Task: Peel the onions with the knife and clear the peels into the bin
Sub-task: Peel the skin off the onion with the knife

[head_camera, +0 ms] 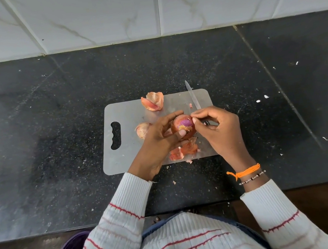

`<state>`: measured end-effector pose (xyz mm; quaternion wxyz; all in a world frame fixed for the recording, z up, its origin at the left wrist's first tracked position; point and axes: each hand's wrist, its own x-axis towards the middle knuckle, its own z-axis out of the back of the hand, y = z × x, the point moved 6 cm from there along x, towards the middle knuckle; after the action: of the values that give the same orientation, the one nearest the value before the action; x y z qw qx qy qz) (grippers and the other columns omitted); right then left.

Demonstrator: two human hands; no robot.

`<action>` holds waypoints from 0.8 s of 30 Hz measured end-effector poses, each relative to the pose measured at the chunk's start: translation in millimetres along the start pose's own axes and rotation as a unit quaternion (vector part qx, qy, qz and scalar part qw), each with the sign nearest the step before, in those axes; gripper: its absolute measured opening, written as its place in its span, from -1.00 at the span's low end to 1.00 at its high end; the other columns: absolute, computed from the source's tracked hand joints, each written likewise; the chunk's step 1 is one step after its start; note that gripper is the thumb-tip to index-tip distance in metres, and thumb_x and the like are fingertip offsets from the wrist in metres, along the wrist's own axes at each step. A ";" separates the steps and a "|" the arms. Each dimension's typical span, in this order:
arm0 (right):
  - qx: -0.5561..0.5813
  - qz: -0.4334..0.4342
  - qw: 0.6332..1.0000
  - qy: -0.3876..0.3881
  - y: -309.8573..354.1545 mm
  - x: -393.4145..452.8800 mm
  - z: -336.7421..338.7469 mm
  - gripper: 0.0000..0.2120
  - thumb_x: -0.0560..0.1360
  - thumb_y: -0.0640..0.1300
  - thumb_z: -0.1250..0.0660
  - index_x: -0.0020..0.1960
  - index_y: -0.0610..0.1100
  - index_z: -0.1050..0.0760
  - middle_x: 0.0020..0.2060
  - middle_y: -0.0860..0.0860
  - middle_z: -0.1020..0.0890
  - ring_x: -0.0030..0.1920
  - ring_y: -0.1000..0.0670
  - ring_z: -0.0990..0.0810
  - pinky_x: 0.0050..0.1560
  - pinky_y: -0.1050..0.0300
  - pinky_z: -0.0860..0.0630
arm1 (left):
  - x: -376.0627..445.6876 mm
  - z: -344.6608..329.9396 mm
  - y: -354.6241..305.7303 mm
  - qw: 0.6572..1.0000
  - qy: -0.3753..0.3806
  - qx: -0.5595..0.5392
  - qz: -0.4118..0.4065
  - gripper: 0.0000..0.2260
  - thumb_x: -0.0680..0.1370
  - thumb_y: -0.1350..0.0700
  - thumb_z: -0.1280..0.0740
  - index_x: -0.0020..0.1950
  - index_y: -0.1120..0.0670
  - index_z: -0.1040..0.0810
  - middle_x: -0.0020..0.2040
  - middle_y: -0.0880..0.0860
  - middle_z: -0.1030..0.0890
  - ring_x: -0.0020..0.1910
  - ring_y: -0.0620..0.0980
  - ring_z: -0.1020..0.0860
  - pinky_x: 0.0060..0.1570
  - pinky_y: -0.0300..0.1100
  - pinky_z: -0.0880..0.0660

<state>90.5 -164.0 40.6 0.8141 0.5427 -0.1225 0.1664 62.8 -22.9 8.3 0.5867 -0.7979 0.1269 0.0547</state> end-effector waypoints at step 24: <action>0.025 -0.016 0.999 0.015 -12.7 0.9 -1.5 -0.93 0.38 -0.35 -0.44 -0.14 -0.26 -0.62 -0.20 -0.01 -0.64 -0.12 0.14 -0.63 -0.10 0.29 -0.57 | 2.3 2.3 2.9 0.999 -0.021 0.036 0.002 -0.63 0.48 0.35 -0.34 0.25 0.10 -0.48 0.24 0.16 -0.52 0.16 0.14 -0.57 0.00 -0.07 -0.60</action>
<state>96.5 -167.0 29.6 0.8046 0.5622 -0.0974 0.1642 64.4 -21.9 4.5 0.6176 -0.7745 0.1181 0.0684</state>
